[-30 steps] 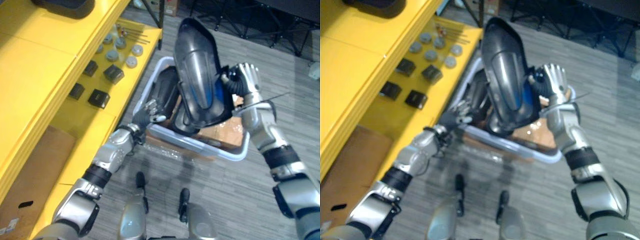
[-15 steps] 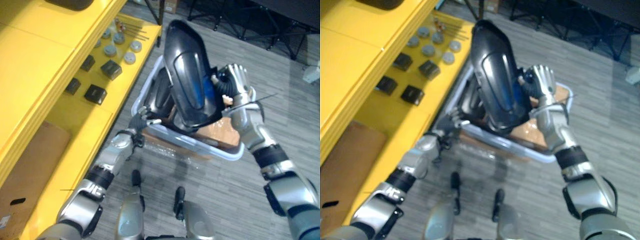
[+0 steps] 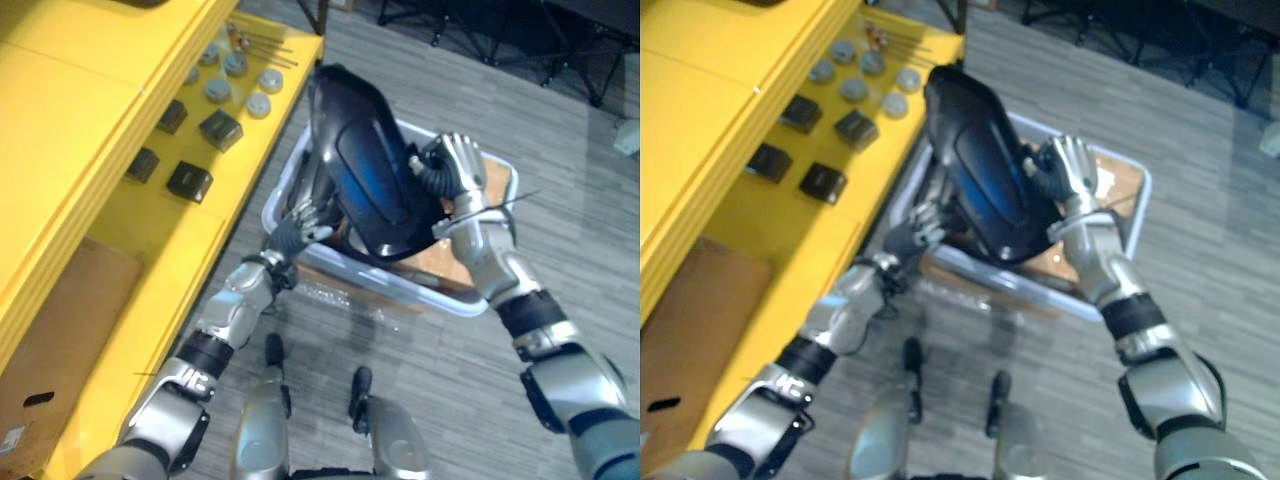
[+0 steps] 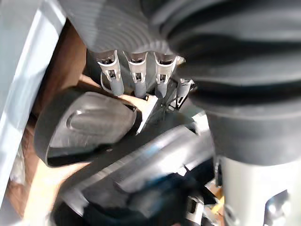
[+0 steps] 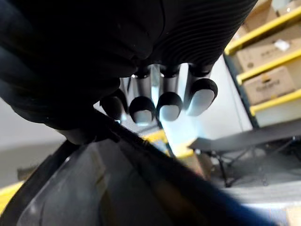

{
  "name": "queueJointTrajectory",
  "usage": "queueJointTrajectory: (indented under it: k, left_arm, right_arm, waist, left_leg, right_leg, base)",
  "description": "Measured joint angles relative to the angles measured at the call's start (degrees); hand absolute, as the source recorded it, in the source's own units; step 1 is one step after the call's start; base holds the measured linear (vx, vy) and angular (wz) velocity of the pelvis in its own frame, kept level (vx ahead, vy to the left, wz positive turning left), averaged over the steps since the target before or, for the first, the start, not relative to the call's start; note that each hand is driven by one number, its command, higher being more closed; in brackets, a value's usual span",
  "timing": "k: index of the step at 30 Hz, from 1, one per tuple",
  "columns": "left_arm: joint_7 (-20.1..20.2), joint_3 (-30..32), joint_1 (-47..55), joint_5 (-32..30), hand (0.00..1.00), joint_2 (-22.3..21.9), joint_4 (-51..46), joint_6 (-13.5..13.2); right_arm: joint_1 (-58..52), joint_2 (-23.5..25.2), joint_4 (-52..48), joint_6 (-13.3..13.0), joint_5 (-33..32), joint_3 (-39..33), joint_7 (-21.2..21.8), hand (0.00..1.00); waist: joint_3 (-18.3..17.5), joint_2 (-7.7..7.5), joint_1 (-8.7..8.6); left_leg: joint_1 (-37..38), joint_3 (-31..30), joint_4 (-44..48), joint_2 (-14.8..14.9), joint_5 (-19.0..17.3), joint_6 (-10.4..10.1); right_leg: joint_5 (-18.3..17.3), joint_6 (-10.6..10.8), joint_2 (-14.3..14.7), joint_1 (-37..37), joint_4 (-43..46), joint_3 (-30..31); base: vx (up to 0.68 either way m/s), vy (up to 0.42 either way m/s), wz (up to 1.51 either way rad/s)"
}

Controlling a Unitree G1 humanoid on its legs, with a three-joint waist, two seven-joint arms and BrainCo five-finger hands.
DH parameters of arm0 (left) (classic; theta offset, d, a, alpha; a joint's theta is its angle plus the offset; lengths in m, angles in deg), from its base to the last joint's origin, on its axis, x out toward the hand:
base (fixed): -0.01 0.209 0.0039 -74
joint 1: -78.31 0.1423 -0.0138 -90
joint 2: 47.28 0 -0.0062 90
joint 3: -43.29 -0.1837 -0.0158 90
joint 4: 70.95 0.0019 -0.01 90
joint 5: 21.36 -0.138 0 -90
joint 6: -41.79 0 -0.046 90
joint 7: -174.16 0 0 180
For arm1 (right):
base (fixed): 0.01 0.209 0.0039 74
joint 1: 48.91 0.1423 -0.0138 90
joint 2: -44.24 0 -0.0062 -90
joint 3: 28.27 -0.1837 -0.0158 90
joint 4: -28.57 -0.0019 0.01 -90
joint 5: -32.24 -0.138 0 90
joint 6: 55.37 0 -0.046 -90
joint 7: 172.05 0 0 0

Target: Walk over and take plastic housings, then place them on the shelf

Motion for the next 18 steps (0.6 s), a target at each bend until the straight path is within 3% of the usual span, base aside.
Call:
queueJointTrajectory:
  k: [5, 12, 18]
  left_arm:
    - [0.48, -0.31, 0.0, 1.78, 0.0, -0.45, -0.66, -0.99]
    - [-2.78, -2.13, 0.09, 0.65, 0.0, -0.68, -1.64, -2.21]
    - [-5.99, -2.22, 0.13, -1.92, 0.0, -1.89, -1.3, -2.3]
  right_arm:
    - [1.09, -1.34, 0.0, -0.09, -0.03, 0.35, 0.0, 1.0]
    - [2.36, -2.41, -0.09, -0.03, -0.1, 1.47, -0.15, 1.0]
    - [2.36, -2.78, -0.14, 0.15, -0.15, 1.46, -1.98, 1.0]
  waist:
    - [0.99, 1.12, -0.22]
    - [1.34, 1.76, -0.96]
    - [2.47, 3.85, -0.93]
  left_leg:
    - [-0.54, -0.1, 1.58, 0.06, -0.8, 0.13]
    - [-0.97, 0.05, 3.07, 0.2, -1.53, 0.19]
    - [-1.02, 0.21, 3.83, 0.08, -1.89, 0.39]
  right_leg:
    - [0.01, 0.0, -0.04, -0.04, 0.37, 0.02]
    - [-0.05, -0.05, -0.06, -0.19, 0.74, 0.41]
    - [-0.02, 0.03, -0.22, -0.23, 1.13, 0.88]
  base:
    - [0.0, 0.0, 0.0]
    - [-0.01, 0.005, -0.02]
    - [0.0, 0.008, -0.01]
